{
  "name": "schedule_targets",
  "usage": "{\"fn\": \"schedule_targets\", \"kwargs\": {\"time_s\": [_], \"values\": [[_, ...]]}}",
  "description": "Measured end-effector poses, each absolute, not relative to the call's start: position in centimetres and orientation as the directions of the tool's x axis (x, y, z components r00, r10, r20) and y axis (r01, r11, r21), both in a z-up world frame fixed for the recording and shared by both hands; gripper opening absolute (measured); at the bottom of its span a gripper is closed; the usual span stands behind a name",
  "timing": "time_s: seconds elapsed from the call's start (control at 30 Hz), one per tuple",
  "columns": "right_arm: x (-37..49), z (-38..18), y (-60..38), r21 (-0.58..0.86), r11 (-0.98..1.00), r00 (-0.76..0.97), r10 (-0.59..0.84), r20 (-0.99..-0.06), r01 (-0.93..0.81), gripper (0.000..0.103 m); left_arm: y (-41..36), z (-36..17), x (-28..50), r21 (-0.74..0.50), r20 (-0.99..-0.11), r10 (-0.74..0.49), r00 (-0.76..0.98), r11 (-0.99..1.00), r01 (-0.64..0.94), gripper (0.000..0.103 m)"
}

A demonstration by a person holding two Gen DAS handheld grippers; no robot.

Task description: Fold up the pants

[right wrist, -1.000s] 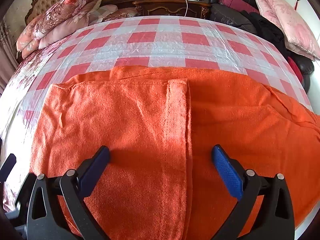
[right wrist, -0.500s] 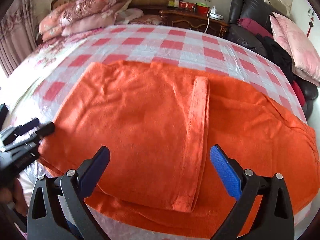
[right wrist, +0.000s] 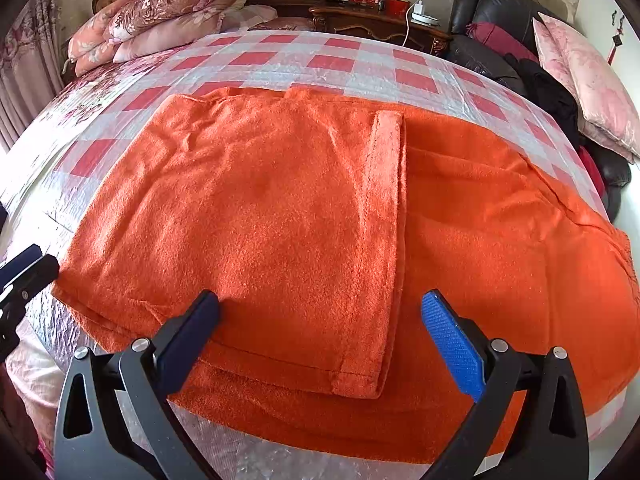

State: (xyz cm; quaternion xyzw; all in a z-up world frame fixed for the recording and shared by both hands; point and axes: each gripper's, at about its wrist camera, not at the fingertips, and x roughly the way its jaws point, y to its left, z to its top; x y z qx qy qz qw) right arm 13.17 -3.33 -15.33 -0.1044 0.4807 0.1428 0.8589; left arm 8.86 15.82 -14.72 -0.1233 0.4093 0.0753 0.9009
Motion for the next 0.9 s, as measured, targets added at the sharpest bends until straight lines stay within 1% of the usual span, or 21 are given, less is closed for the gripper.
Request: {"fn": "schedule_targets", "kwargs": {"time_s": [0.1,0.2,0.33,0.5,0.6,0.63,0.77,0.83,0.9], "values": [[13.1,-15.3,-3.3,-0.048,0.938,0.495,0.137,-0.858,-0.344,0.098,14.6,-15.3,9.4,-0.149,-0.774,0.022,0.633,0.965,-0.215,0.057],[12.9,-15.0,-3.3,-0.066,0.940,0.497,0.116,-0.860,-0.334,0.098,13.9,-15.6,9.6,-0.109,-0.777,0.047,0.627,0.972,-0.208,0.056],[12.6,-14.2,-3.4,-0.076,0.946,0.517,0.104,-0.850,-0.316,0.098,13.7,-15.6,9.5,-0.093,-0.780,0.056,0.623,0.975,-0.204,0.056],[12.6,-14.1,-3.8,-0.123,0.948,0.536,0.056,-0.842,-0.293,0.098,13.1,-15.7,9.5,-0.049,-0.775,0.080,0.627,0.981,-0.185,0.051],[12.8,-14.8,-4.4,-0.121,0.951,0.520,0.046,-0.853,-0.283,0.098,12.6,-15.6,9.6,-0.026,-0.773,0.087,0.629,0.985,-0.169,0.045],[12.9,-14.9,-4.5,-0.114,0.952,0.518,0.053,-0.854,-0.285,0.098,12.5,-15.6,9.6,-0.029,-0.773,0.082,0.629,0.986,-0.163,0.041],[13.0,-14.8,-4.6,-0.110,0.951,0.516,0.058,-0.854,-0.289,0.098,12.5,-15.2,9.8,-0.006,-0.771,0.088,0.630,0.989,-0.146,0.040],[13.4,-13.9,-5.2,-0.043,0.956,0.521,0.121,-0.845,-0.292,0.098,13.2,-13.8,9.8,0.010,-0.732,0.113,0.672,0.988,-0.156,0.040],[14.5,-13.0,-5.3,0.026,0.951,0.510,0.188,-0.839,-0.307,0.096,13.9,-12.4,11.2,0.010,-0.712,0.099,0.695,0.991,-0.131,0.039]]}}
